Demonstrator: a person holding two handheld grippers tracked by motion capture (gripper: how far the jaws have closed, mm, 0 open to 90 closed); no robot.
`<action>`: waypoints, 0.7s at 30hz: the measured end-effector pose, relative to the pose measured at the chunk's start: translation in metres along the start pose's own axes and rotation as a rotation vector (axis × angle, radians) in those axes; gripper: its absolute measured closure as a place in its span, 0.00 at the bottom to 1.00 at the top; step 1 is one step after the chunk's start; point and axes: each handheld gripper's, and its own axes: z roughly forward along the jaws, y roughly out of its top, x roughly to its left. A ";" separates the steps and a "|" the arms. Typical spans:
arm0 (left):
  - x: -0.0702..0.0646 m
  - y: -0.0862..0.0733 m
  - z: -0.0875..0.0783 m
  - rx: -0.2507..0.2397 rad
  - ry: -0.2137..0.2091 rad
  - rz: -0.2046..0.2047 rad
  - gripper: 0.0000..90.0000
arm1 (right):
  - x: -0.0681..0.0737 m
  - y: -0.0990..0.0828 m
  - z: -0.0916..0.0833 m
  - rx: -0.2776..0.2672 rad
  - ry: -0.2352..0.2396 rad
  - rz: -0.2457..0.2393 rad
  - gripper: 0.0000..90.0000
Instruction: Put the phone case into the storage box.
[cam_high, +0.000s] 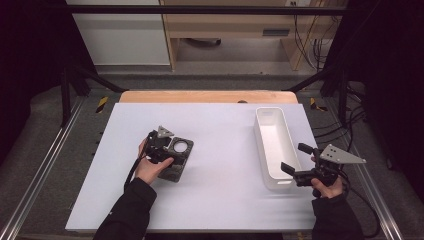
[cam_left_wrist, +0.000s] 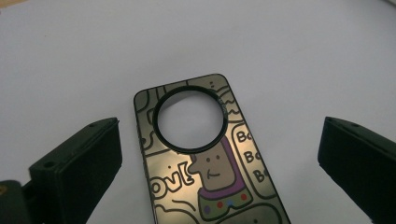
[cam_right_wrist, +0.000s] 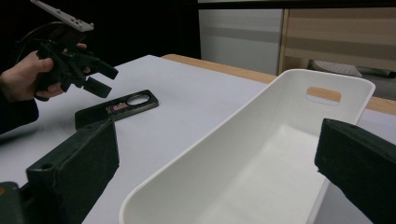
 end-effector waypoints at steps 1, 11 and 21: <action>0.000 -0.001 0.001 0.007 0.002 0.002 0.00 | 0.000 0.000 0.000 0.000 0.000 0.000 0.00; -0.001 -0.006 0.014 0.054 0.009 -0.006 0.00 | 0.000 0.000 0.000 0.000 0.000 0.000 0.00; -0.002 -0.010 0.023 0.093 0.024 -0.010 0.00 | 0.000 0.001 -0.001 -0.001 0.001 0.000 0.00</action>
